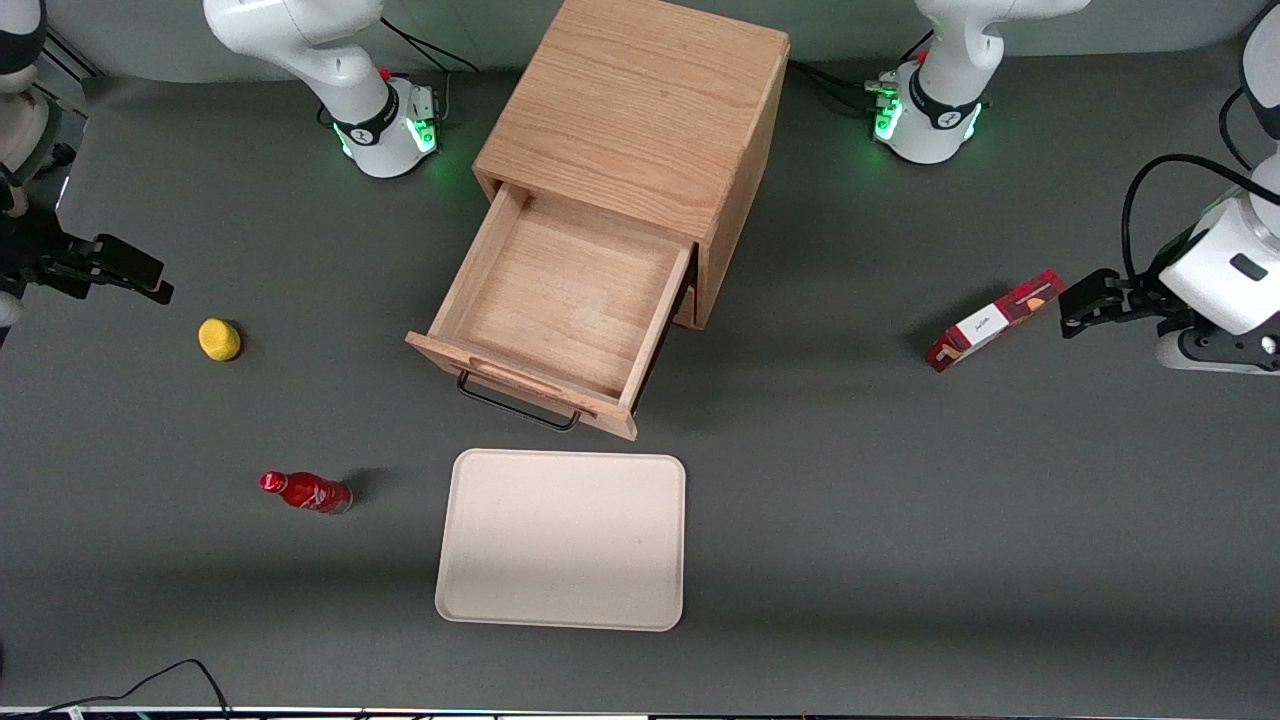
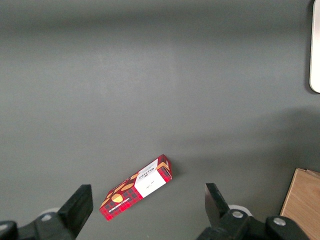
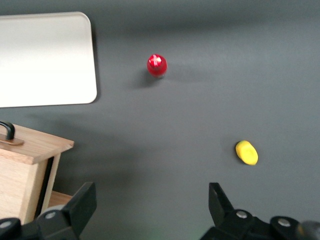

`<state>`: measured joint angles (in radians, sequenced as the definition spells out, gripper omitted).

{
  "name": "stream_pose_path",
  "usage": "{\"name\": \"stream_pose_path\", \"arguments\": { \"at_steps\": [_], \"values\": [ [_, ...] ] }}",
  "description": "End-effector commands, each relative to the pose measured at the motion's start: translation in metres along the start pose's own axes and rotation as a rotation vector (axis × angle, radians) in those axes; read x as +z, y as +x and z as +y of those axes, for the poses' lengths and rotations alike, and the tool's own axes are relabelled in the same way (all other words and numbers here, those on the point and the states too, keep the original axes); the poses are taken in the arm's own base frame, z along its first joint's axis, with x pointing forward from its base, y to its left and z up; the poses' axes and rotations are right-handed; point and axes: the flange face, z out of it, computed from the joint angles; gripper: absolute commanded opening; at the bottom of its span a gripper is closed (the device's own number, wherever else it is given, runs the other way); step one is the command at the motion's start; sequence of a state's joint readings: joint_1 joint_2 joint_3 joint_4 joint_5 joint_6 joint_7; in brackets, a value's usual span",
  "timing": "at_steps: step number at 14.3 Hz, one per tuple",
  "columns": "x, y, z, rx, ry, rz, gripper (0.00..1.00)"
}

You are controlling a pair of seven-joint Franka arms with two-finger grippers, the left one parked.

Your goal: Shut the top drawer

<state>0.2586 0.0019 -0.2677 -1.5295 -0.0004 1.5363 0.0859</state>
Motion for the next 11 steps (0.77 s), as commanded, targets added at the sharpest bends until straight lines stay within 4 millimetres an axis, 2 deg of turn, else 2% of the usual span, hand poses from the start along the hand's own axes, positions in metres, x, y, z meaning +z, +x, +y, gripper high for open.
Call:
{"name": "stream_pose_path", "arguments": {
  "at_steps": [1, 3, 5, 9, 11],
  "values": [
    [-0.018, 0.025, -0.043, -0.118, 0.008, -0.014, 1.00],
    [-0.020, 0.042, -0.087, -0.183, 0.017, -0.028, 1.00],
    [-0.023, 0.050, -0.129, -0.251, 0.025, -0.007, 1.00],
    [-0.032, 0.033, -0.194, -0.348, 0.080, 0.046, 1.00],
    [-0.030, 0.016, -0.239, -0.437, 0.124, 0.044, 1.00]
  ]
}}
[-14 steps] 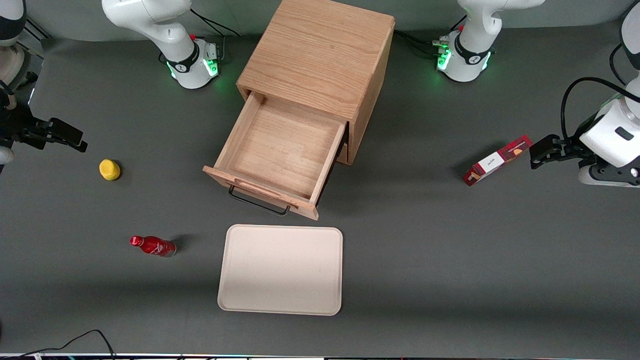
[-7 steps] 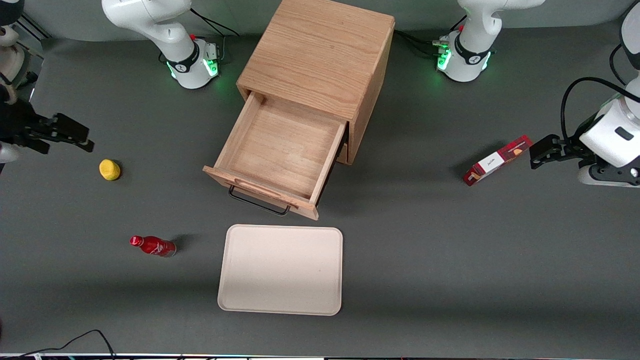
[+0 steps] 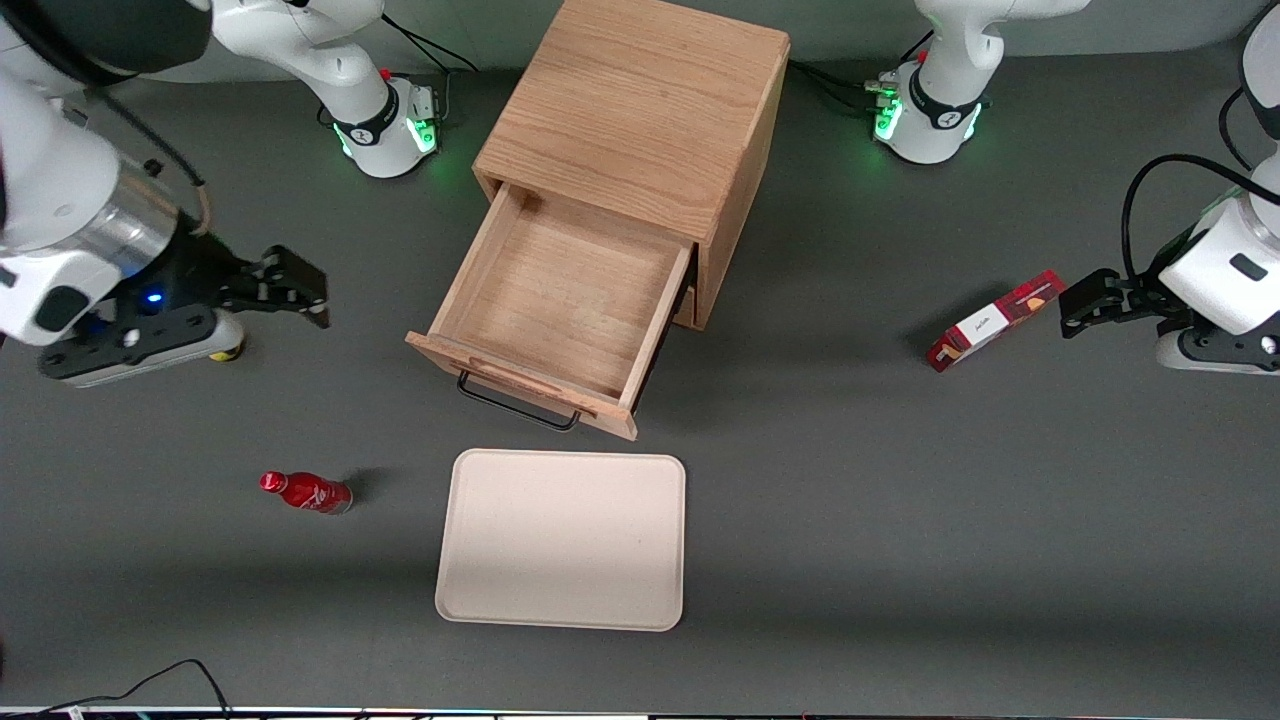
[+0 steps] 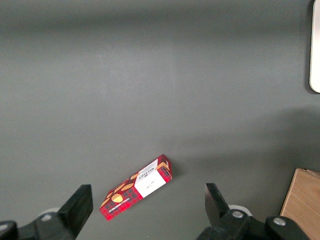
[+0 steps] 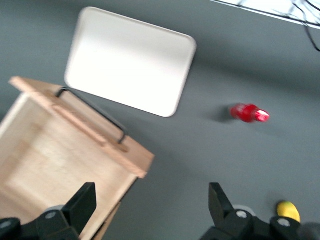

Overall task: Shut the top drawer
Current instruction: 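Move the right gripper toward the open drawer's black handle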

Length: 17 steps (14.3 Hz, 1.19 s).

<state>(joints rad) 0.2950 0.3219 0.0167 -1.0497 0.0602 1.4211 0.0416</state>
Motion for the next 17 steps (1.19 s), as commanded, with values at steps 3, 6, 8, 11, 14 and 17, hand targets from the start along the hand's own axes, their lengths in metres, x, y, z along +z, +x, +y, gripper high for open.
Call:
{"name": "stream_pose_path", "arguments": {
  "at_steps": [3, 6, 8, 11, 14, 17],
  "values": [
    [0.008, 0.011, -0.050, -0.108, 0.067, 0.033, 1.00],
    [0.040, 0.023, -0.055, -0.389, 0.109, -0.007, 1.00],
    [0.056, 0.031, -0.051, -0.498, 0.115, -0.022, 1.00],
    [0.081, 0.048, -0.037, -0.717, 0.124, -0.026, 1.00],
    [0.108, 0.071, -0.021, -0.768, 0.148, -0.041, 1.00],
    [0.133, 0.080, -0.015, -0.821, 0.199, -0.046, 1.00]
  ]
}}
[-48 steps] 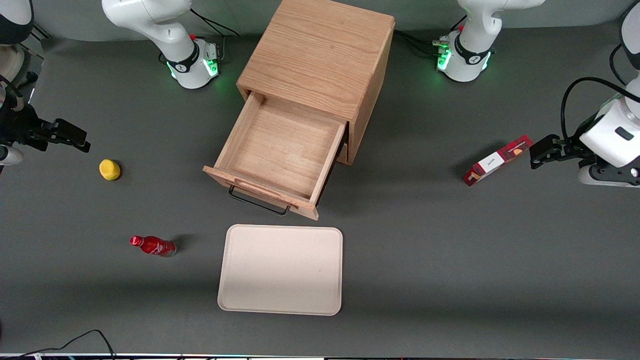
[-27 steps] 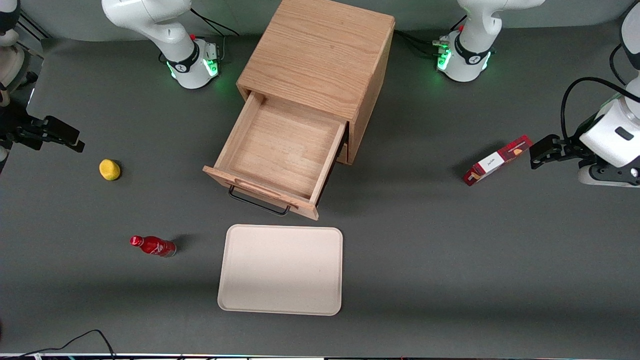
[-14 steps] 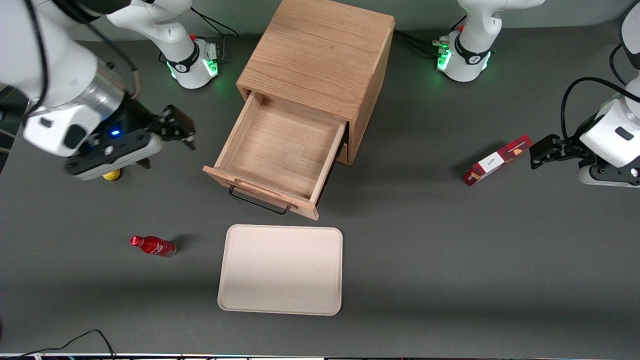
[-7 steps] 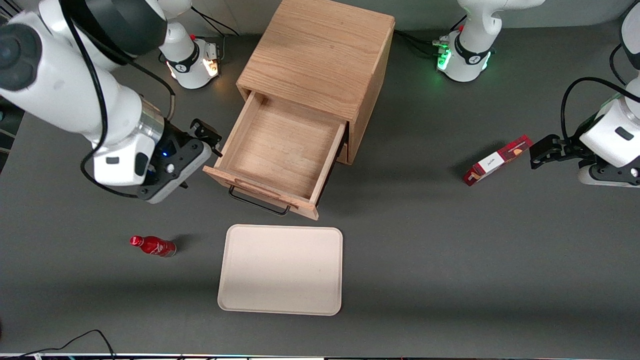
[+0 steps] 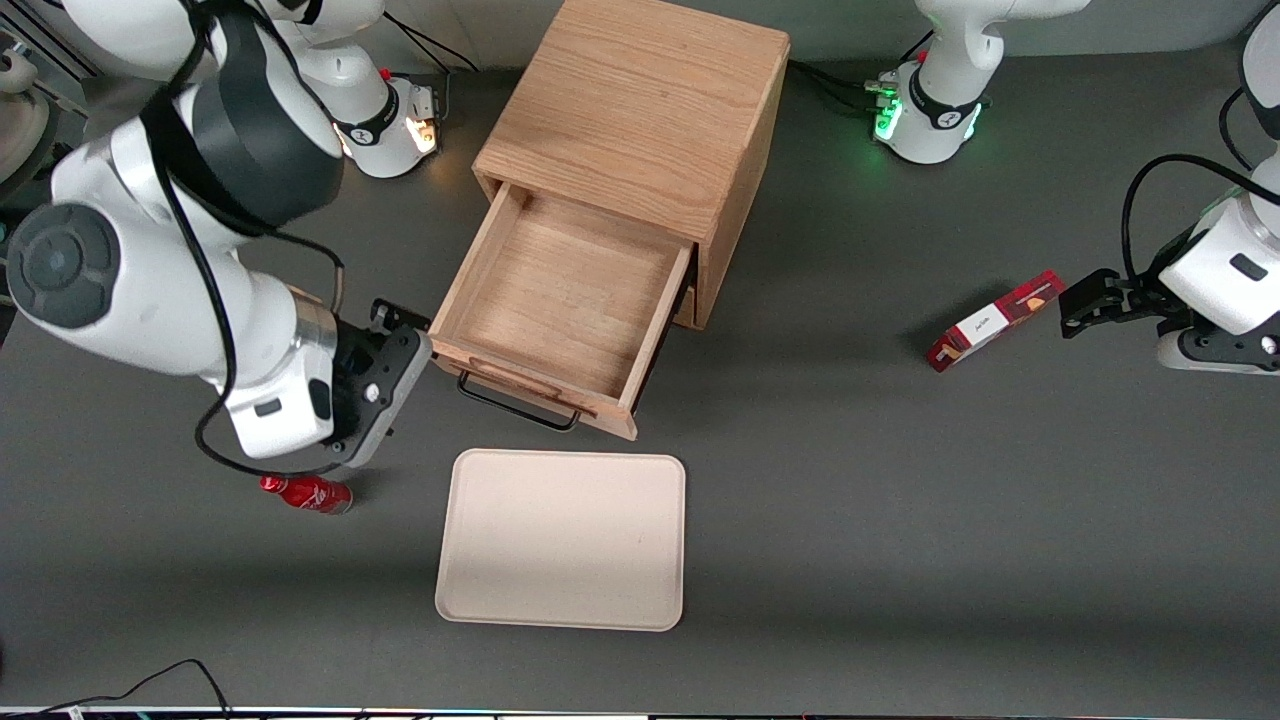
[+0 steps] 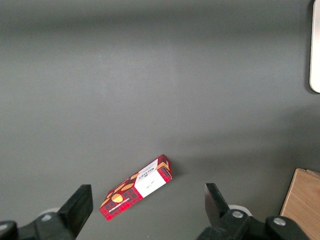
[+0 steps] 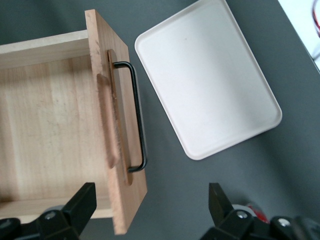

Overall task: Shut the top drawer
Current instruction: 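Move the right gripper toward the open drawer's black handle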

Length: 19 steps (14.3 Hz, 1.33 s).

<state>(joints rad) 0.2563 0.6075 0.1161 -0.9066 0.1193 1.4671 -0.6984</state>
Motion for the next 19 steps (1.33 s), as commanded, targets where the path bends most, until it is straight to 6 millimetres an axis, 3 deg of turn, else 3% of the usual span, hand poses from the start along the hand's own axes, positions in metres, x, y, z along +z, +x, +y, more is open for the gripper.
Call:
{"name": "stream_pose_path", "arguments": {
  "at_steps": [1, 10, 19],
  "values": [
    [0.015, 0.005, 0.013, -0.050, 0.051, 0.016, 1.00],
    [0.103, 0.019, 0.036, -0.022, 0.171, -0.018, 1.00],
    [0.146, 0.039, 0.028, 0.049, 0.190, -0.041, 1.00]
  ]
}}
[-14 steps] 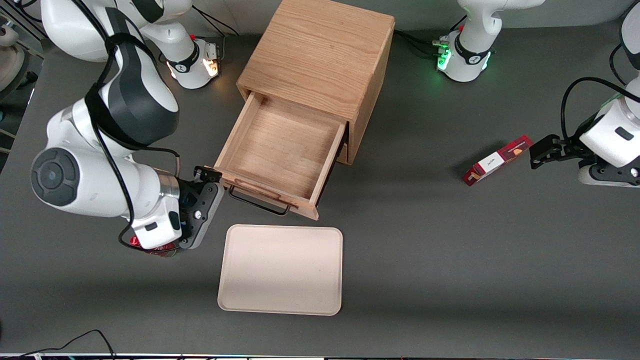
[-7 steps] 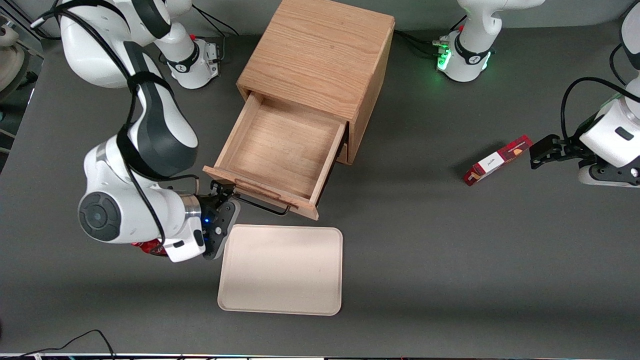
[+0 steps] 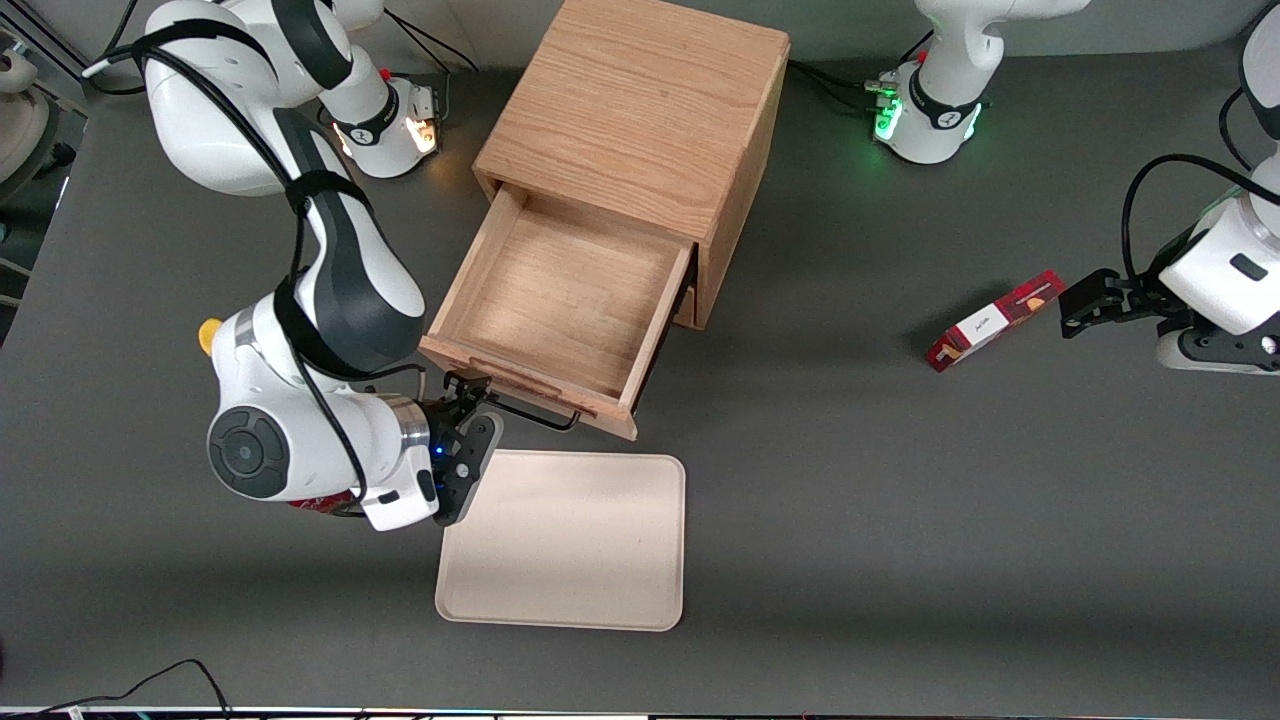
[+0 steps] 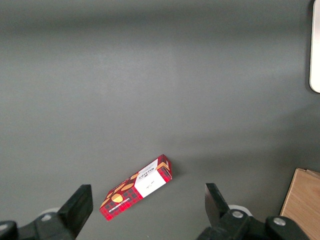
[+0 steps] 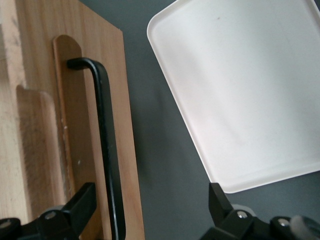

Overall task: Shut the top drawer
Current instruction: 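Push the drawer front with the right gripper into the cabinet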

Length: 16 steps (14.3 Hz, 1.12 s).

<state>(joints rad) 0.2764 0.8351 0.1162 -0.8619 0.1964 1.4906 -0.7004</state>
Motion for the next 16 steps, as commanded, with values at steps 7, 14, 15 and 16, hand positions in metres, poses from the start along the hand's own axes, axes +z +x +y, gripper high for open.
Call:
{"name": "stream_pose_path", "arguments": {
  "at_steps": [7, 14, 15, 16],
  "values": [
    [0.027, 0.014, -0.003, 0.041, 0.046, -0.006, 1.00],
    [0.042, 0.016, -0.018, 0.029, 0.094, -0.038, 1.00],
    [0.044, 0.018, -0.023, 0.022, 0.102, -0.042, 1.00],
    [0.044, 0.018, -0.027, 0.020, 0.105, -0.048, 1.00]
  ]
}}
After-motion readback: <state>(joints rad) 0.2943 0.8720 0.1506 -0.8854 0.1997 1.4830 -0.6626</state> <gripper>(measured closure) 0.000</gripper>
